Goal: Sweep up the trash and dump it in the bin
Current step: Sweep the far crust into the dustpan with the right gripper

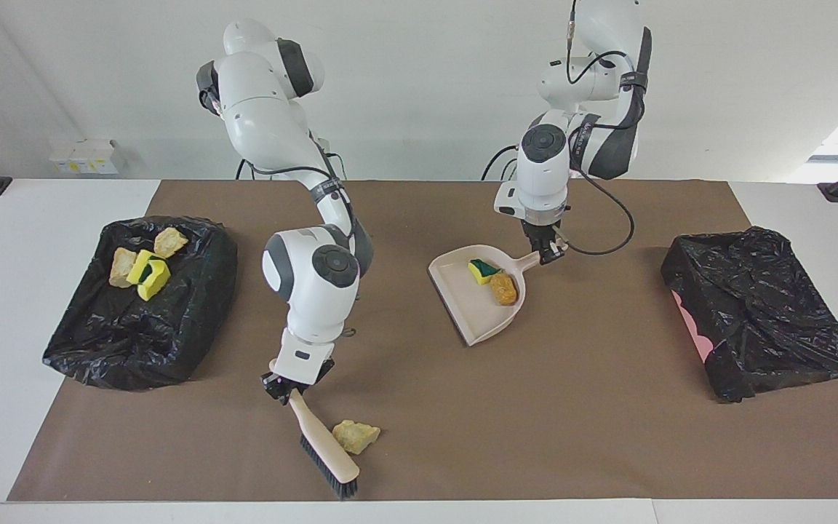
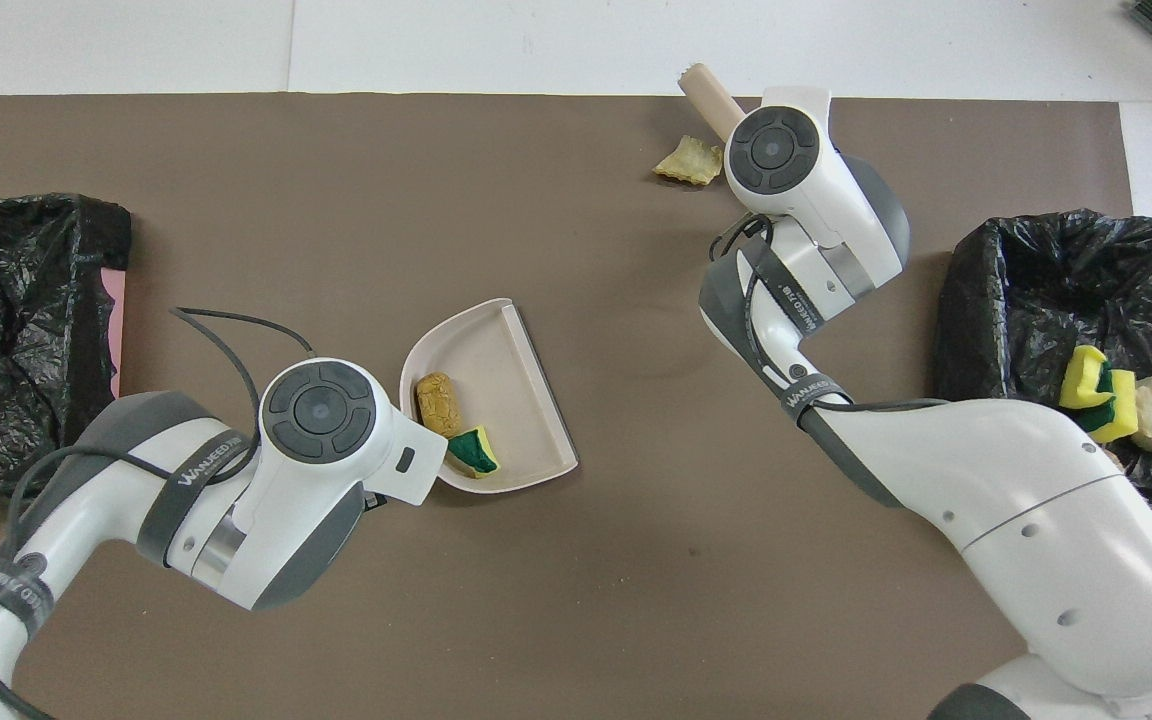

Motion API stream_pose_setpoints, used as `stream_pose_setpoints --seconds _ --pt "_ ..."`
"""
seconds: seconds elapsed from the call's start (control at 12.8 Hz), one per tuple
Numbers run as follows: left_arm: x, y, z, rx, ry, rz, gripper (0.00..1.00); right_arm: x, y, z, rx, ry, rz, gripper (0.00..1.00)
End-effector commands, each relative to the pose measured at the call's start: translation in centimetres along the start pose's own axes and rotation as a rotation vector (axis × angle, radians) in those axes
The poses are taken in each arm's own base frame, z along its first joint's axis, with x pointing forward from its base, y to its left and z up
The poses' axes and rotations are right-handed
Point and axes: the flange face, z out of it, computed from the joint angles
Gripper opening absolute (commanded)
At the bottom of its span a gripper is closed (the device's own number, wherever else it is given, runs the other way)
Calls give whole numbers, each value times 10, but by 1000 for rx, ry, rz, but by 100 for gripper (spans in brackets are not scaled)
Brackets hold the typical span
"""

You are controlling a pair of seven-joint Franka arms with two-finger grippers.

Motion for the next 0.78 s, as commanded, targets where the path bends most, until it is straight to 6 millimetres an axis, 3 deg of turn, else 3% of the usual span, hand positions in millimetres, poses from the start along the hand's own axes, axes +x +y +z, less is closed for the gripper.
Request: stream_pose_setpoints --seconds 0.0,0.16,0.39,0.63,0.7 --pt "-3 -1 -2 -9 -1 -25 0 6 -9 -1 -11 -45 -73 0" --pt "-5 -1 -1 -15 -10 -46 0 0 -20 -12 1 -125 -175 0" --pt "-8 -1 -2 -28 -32 -121 0 -14 -39 -12 29 -166 -312 0" --pt "-11 -1 0 -34 -42 -123 0 -25 -64 -36 53 -176 -355 0" --pt "-12 -2 1 -35 -42 -127 0 -25 -85 -49 82 -189 -353 0"
